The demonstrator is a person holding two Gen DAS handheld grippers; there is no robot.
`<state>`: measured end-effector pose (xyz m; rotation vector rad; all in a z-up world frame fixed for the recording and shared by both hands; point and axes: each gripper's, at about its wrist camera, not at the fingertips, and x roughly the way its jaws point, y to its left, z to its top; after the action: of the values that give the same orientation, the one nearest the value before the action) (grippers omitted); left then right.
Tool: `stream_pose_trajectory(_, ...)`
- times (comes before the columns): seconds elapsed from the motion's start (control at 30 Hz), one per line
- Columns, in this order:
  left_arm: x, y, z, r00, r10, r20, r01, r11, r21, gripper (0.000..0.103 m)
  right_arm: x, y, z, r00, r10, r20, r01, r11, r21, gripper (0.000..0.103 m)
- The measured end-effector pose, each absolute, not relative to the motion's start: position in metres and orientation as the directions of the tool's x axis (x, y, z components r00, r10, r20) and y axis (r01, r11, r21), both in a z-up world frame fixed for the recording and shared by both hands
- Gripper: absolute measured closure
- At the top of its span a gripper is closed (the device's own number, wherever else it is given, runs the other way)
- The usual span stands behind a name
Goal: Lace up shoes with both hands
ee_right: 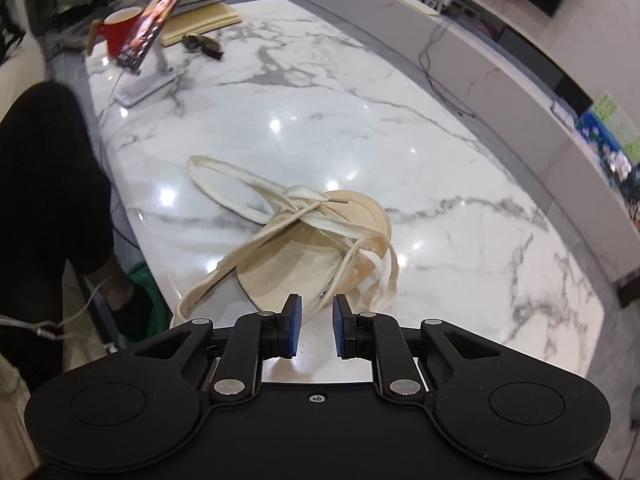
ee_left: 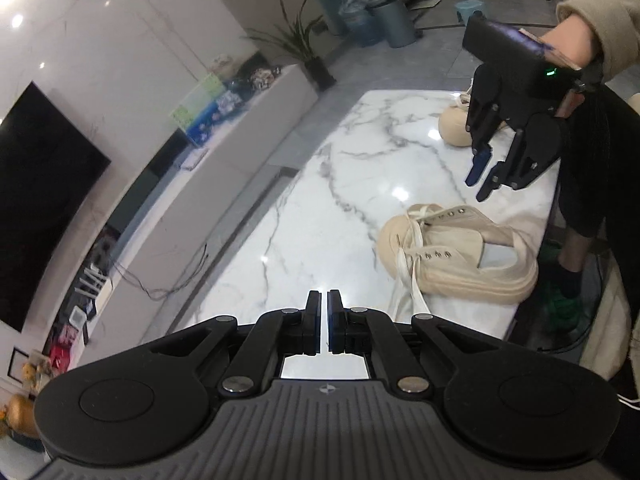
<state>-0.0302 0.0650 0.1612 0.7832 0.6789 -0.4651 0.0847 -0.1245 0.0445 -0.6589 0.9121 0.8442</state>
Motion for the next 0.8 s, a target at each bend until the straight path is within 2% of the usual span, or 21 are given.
stream_pose_trajectory(0.1, -0.035, 0.061, 0.154, 0.685, -0.147, -0.714, 0.62, 0.631, 0.465, 0.098, 0.092, -0.126, 0.042, 0.324, 0.352, -0.878, -0.823, 0.562, -0.078, 0.088)
stream_pose_trajectory(0.23, -0.032, 0.049, 0.131, 0.656, -0.175, -0.734, 0.648, 0.629, 0.43, 0.096, 0.085, -0.125, 0.043, 0.328, 0.356, -0.875, -0.822, 0.563, -0.08, 0.088)
stream_pose_trajectory(0.33, -0.026, 0.042, 0.113, 0.636, -0.198, -0.745, 0.662, 0.637, 0.396, 0.086, 0.078, -0.128, 0.045, 0.322, 0.374, -0.87, -0.83, 0.553, -0.07, 0.088)
stream_pose_trajectory(0.47, -0.014, 0.032, 0.09, 0.623, -0.215, -0.752, 0.663, 0.656, 0.361, 0.08, 0.071, -0.132, 0.043, 0.333, 0.409, -0.849, -0.841, 0.537, -0.071, 0.088)
stream_pose_trajectory(0.6, 0.002, 0.025, 0.064, 0.588, -0.269, -0.763, 0.691, 0.658, 0.301, 0.08, 0.067, -0.137, 0.041, 0.385, 0.462, -0.799, -0.84, 0.534, -0.096, 0.088)
stream_pose_trajectory(0.73, 0.011, 0.019, 0.038, 0.569, -0.281, -0.772, 0.715, 0.633, 0.296, 0.08, 0.07, -0.138, 0.033, 0.388, 0.485, -0.784, -0.845, 0.527, -0.092, 0.087)
stream_pose_trajectory(0.8, 0.018, 0.017, 0.024, 0.551, -0.271, -0.789, 0.716, 0.639, 0.281, 0.08, 0.075, -0.138, 0.026, 0.378, 0.479, -0.792, -0.845, 0.529, -0.083, 0.079)
